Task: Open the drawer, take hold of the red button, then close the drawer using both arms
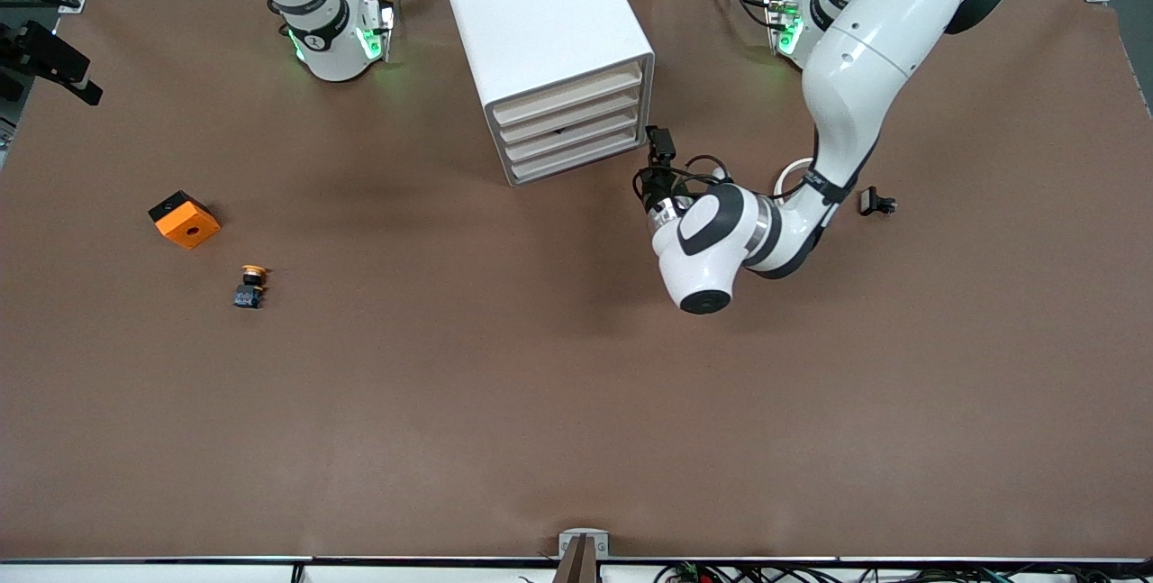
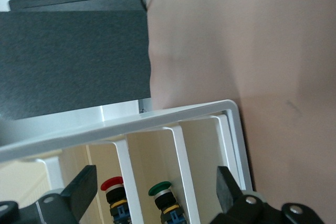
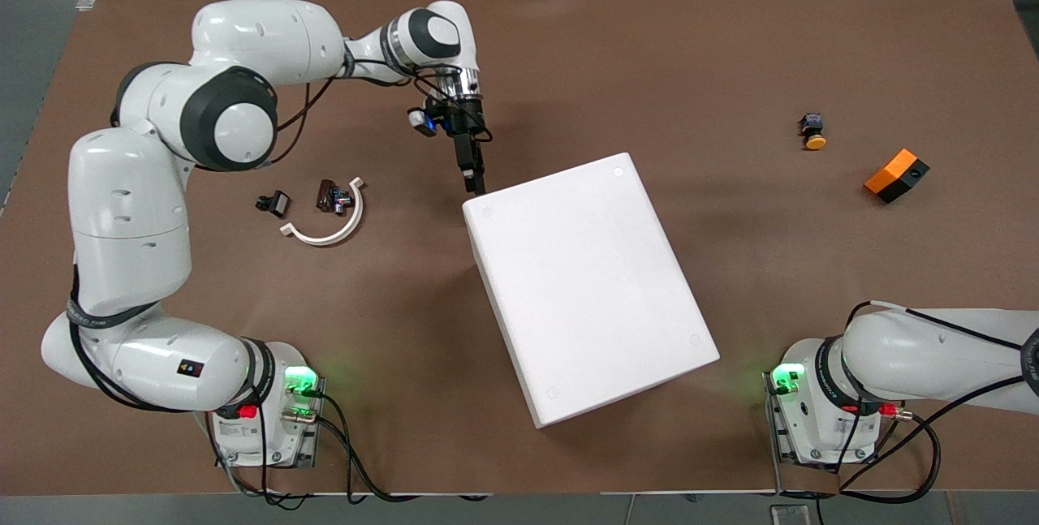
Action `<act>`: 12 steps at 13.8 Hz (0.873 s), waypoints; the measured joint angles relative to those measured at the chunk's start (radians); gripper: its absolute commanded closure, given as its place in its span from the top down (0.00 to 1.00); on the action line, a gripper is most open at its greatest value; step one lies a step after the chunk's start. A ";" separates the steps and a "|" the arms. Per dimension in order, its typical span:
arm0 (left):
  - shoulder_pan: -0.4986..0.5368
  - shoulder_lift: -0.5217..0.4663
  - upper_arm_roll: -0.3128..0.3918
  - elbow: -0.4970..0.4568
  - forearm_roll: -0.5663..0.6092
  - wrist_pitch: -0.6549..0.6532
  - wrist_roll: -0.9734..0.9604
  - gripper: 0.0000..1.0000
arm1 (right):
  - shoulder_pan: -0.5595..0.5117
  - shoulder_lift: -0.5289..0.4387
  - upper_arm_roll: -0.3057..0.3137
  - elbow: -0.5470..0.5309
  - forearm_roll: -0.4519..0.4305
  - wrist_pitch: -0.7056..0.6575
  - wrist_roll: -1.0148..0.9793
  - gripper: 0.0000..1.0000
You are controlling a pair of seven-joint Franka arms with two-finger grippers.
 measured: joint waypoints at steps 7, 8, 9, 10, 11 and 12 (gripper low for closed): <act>-0.052 0.020 0.000 0.000 -0.008 -0.070 -0.064 0.76 | 0.000 -0.001 0.001 0.012 0.000 0.006 0.001 1.00; -0.058 0.020 0.000 0.000 -0.012 -0.076 -0.066 0.75 | 0.000 0.000 0.001 0.012 0.000 0.006 0.001 1.00; -0.062 0.020 0.000 0.000 -0.020 -0.079 -0.069 0.75 | 0.000 0.000 0.001 0.012 0.000 0.006 0.001 1.00; -0.065 0.020 0.000 0.000 -0.031 -0.082 -0.069 0.75 | 0.000 0.000 0.001 0.012 0.000 0.006 0.001 1.00; -0.067 0.020 0.000 0.000 -0.045 -0.083 -0.070 0.75 | 0.000 0.002 0.001 0.012 0.000 0.006 0.001 1.00; -0.069 0.020 0.000 0.000 -0.060 -0.084 -0.070 0.75 | 0.000 0.004 0.001 0.012 0.000 0.006 0.001 1.00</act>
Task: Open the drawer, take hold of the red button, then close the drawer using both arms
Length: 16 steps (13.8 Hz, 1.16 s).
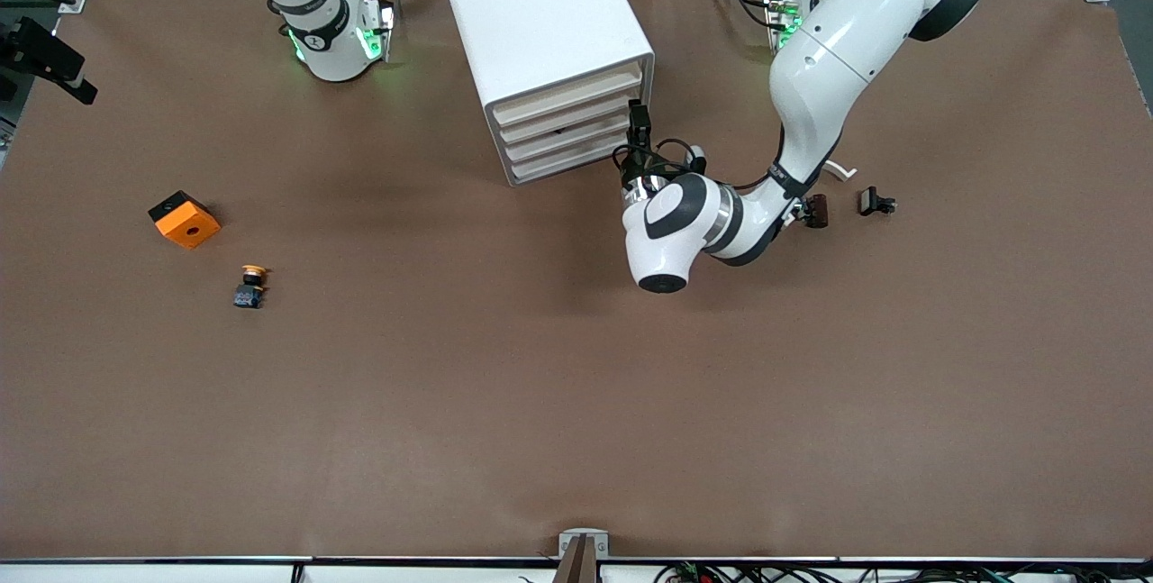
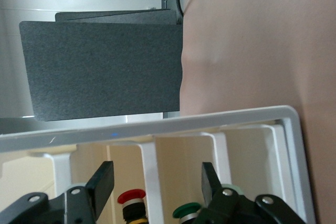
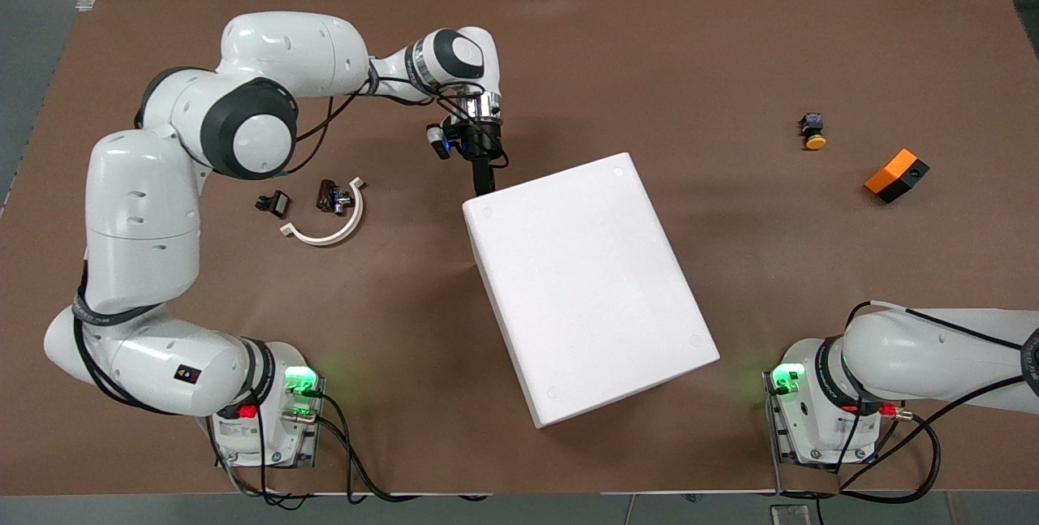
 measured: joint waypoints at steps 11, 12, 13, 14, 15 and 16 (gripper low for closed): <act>-0.058 0.017 0.001 0.000 -0.035 -0.001 -0.006 0.31 | 0.000 0.067 -0.002 0.028 0.000 0.003 0.001 1.00; -0.062 0.017 0.001 0.000 -0.035 0.000 -0.013 0.24 | 0.001 0.094 -0.001 0.029 0.000 0.004 0.001 1.00; -0.064 0.018 0.001 0.000 -0.035 0.000 -0.024 0.19 | 0.002 0.128 0.000 0.033 -0.001 0.008 0.001 1.00; -0.064 0.019 0.002 0.000 -0.035 0.000 -0.030 0.15 | 0.003 0.160 0.001 0.045 -0.002 0.013 0.001 1.00; -0.064 0.019 0.004 0.000 -0.035 0.000 -0.031 0.10 | 0.004 0.186 0.001 0.059 -0.002 0.015 0.001 1.00; -0.064 0.020 0.006 0.000 -0.035 0.001 -0.033 0.06 | 0.004 0.202 0.001 0.071 -0.002 0.015 0.001 1.00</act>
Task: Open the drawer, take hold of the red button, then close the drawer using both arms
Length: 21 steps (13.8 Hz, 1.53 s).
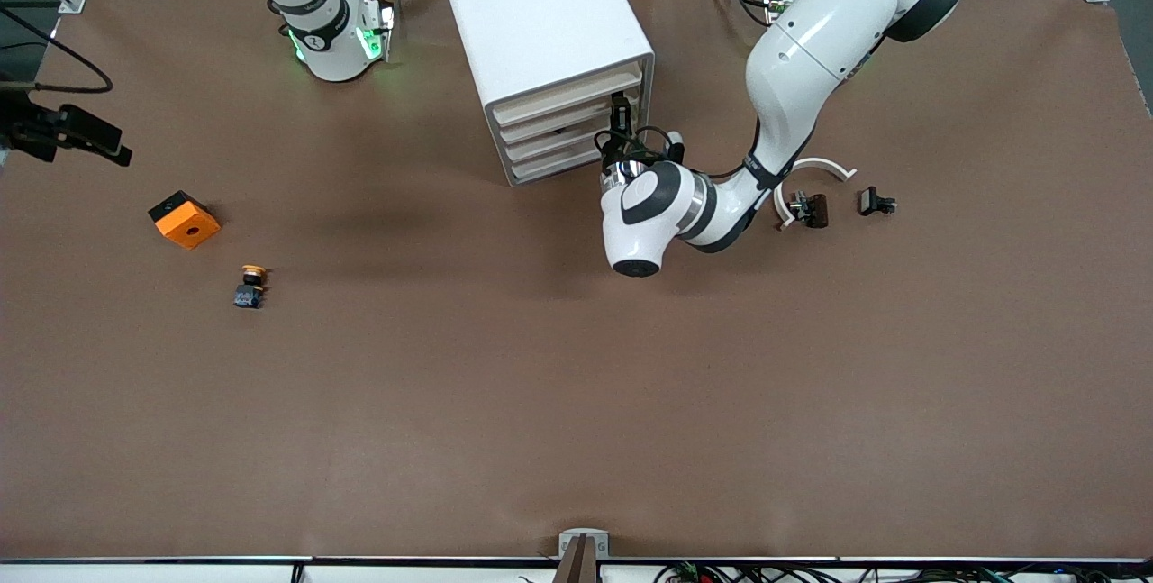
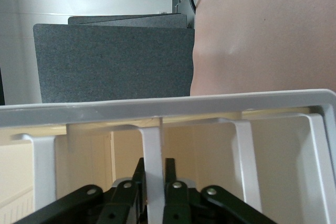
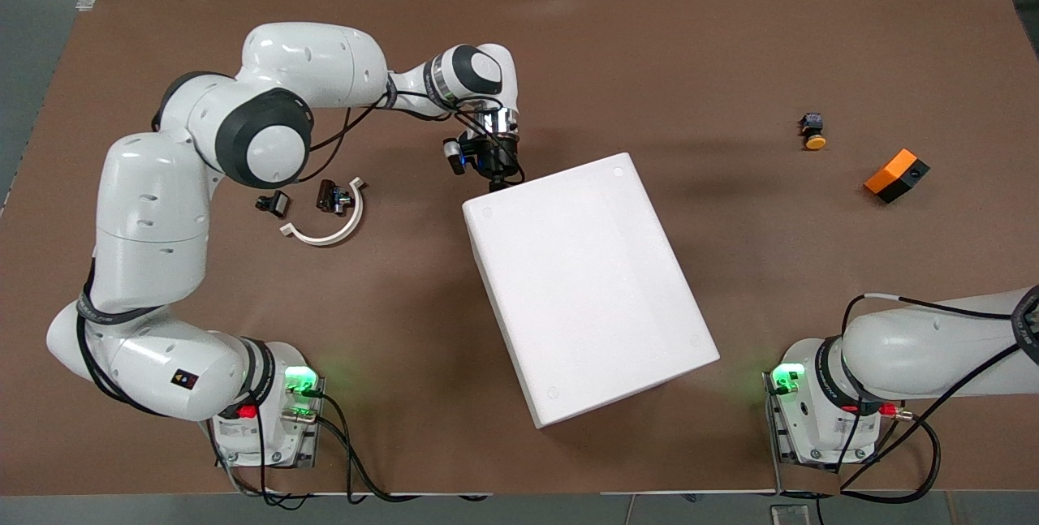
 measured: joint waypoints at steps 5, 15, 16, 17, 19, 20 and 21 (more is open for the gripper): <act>0.001 0.002 0.014 0.005 -0.003 -0.005 -0.018 0.06 | -0.001 0.038 -0.001 0.014 -0.002 0.000 0.000 1.00; 0.014 0.002 0.093 0.056 -0.017 -0.028 -0.018 0.07 | 0.014 0.117 0.001 0.027 -0.001 -0.010 0.090 1.00; 0.021 0.002 0.098 0.060 -0.019 -0.028 -0.018 0.07 | 0.033 0.117 0.002 0.029 -0.001 -0.019 0.142 1.00; 0.029 0.002 0.100 0.061 -0.020 -0.028 -0.018 0.07 | 0.056 0.117 0.005 0.032 0.002 -0.024 0.204 1.00; 0.042 0.002 0.102 0.062 -0.021 -0.027 -0.018 0.07 | 0.099 0.117 0.010 0.036 0.030 -0.027 0.293 1.00; 0.047 0.002 0.102 0.062 -0.022 -0.025 -0.018 0.09 | 0.115 0.117 0.011 0.036 0.053 -0.029 0.319 1.00; 0.051 0.002 0.103 0.063 -0.023 -0.024 -0.018 0.09 | 0.135 0.117 0.011 0.036 0.074 -0.030 0.351 1.00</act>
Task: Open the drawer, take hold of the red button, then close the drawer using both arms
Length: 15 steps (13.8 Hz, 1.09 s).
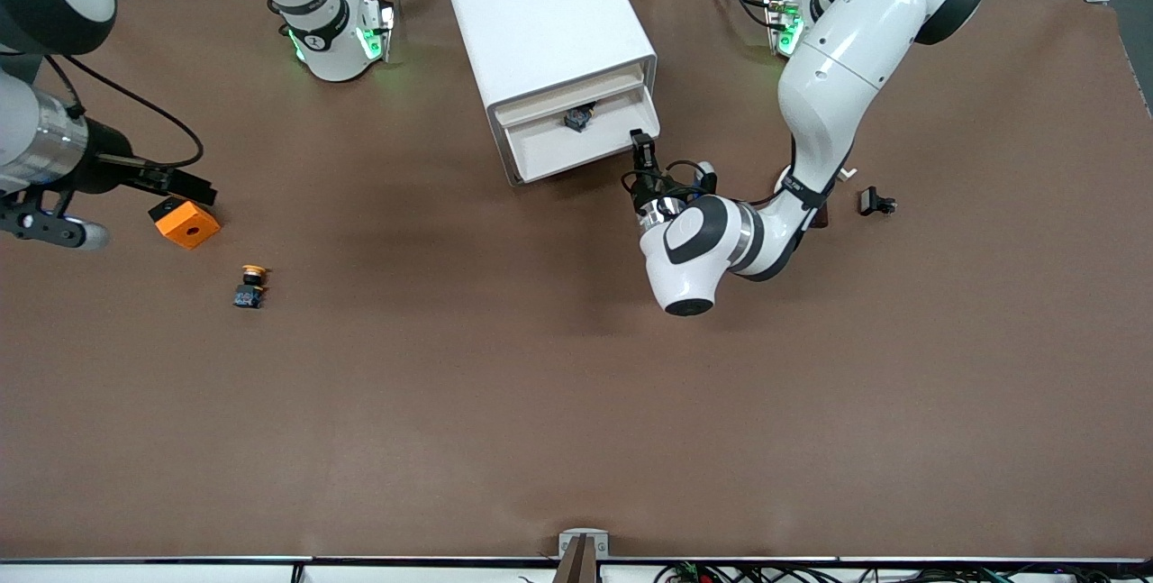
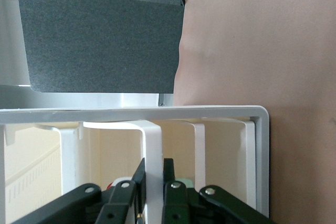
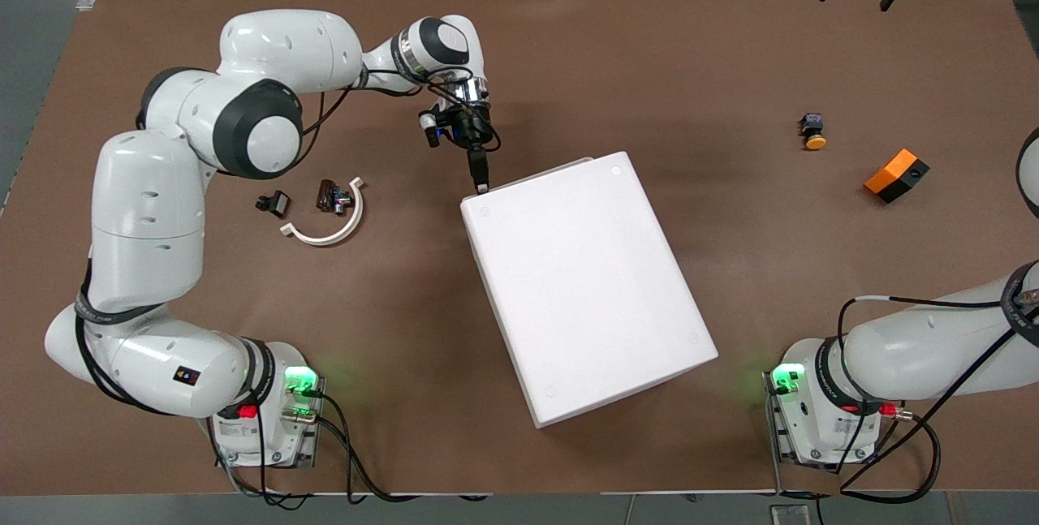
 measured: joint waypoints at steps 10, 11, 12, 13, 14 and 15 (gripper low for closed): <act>0.068 0.000 0.032 0.060 -0.001 0.012 -0.001 0.09 | 0.409 0.022 0.006 -0.049 0.073 0.173 0.585 1.00; 0.070 0.000 0.037 0.069 -0.001 0.012 -0.001 0.09 | 0.452 0.030 0.007 -0.050 0.074 0.199 0.630 1.00; 0.077 0.000 0.040 0.076 -0.001 0.012 -0.001 0.09 | 0.491 0.041 0.007 -0.051 0.075 0.230 0.674 1.00; 0.085 0.000 0.041 0.082 -0.001 0.012 -0.001 0.09 | 0.524 0.053 0.007 -0.053 0.075 0.265 0.723 1.00; 0.093 0.000 0.041 0.086 -0.001 0.012 -0.001 0.09 | 0.555 0.068 0.007 -0.055 0.076 0.299 0.770 1.00; 0.098 0.001 0.042 0.086 -0.001 0.012 -0.001 0.11 | 0.587 0.087 0.007 -0.056 0.076 0.338 0.813 1.00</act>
